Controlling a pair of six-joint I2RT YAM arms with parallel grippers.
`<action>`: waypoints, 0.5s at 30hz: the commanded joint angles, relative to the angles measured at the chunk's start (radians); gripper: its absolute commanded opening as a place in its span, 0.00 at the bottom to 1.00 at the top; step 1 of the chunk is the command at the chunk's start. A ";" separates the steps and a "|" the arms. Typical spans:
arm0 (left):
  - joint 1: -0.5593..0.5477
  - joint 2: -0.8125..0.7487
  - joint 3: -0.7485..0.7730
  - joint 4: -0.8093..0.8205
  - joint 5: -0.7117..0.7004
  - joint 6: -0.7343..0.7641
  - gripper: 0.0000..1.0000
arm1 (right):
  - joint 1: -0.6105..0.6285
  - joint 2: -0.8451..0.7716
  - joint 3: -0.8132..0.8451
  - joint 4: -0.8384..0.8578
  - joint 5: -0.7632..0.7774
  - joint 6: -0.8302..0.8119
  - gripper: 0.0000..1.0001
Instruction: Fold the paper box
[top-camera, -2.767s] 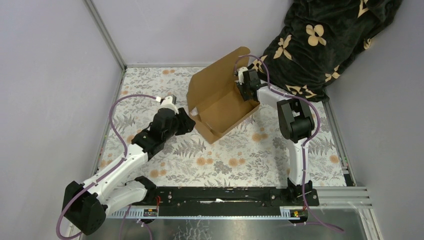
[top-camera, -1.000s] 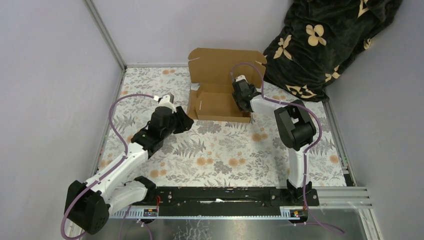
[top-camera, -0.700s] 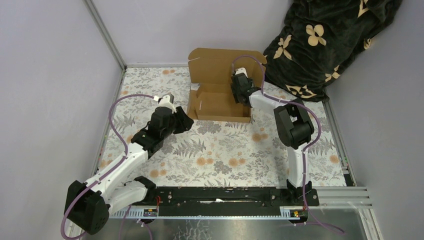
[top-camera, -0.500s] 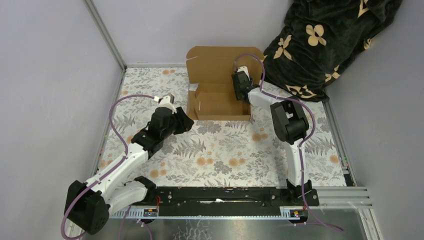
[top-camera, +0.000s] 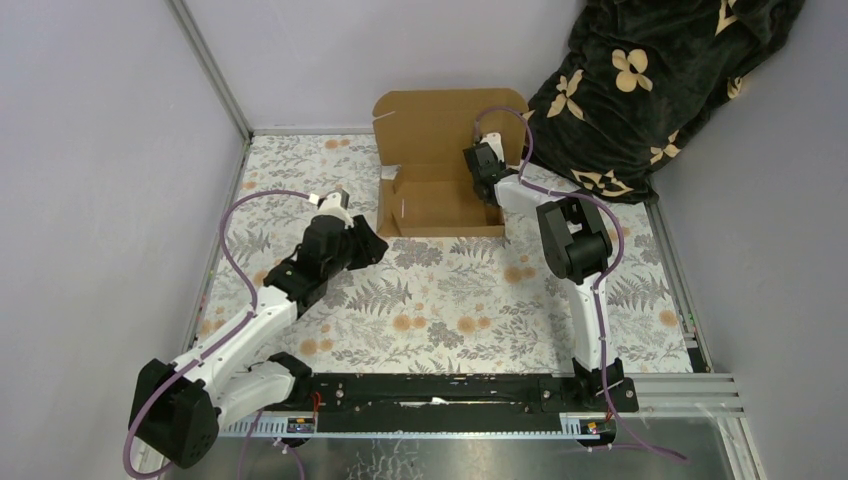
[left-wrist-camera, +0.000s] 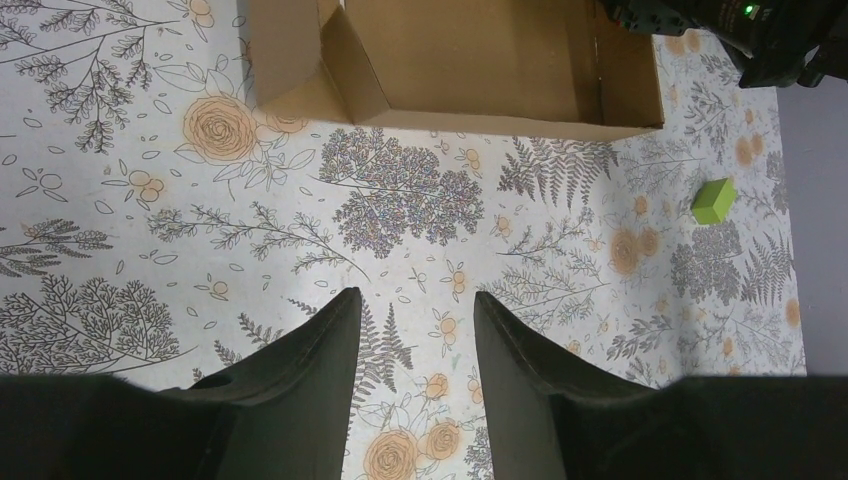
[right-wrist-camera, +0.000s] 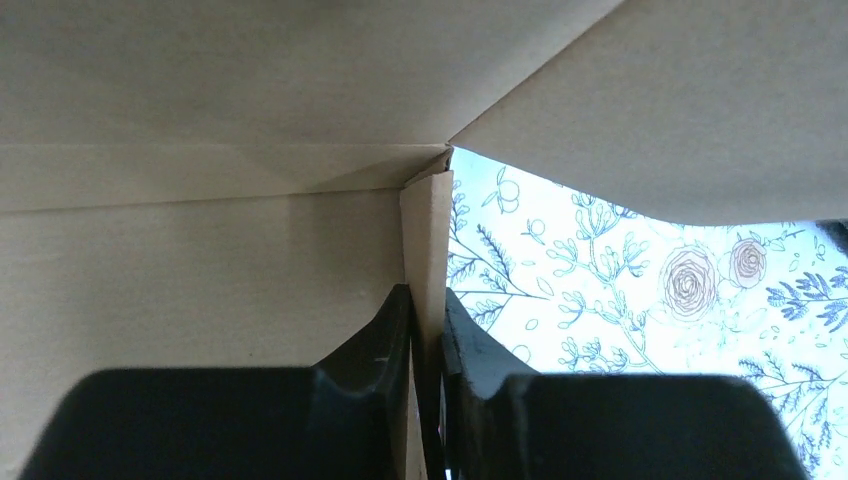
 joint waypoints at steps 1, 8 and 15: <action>0.009 0.014 -0.011 0.062 0.009 0.014 0.52 | -0.007 -0.018 -0.026 0.048 0.122 -0.013 0.12; 0.053 0.050 0.024 0.052 -0.001 0.021 0.55 | -0.010 -0.072 -0.056 0.028 -0.010 -0.009 0.59; 0.261 0.164 0.113 0.093 0.057 0.003 0.62 | -0.026 -0.166 -0.155 0.017 -0.103 0.014 0.66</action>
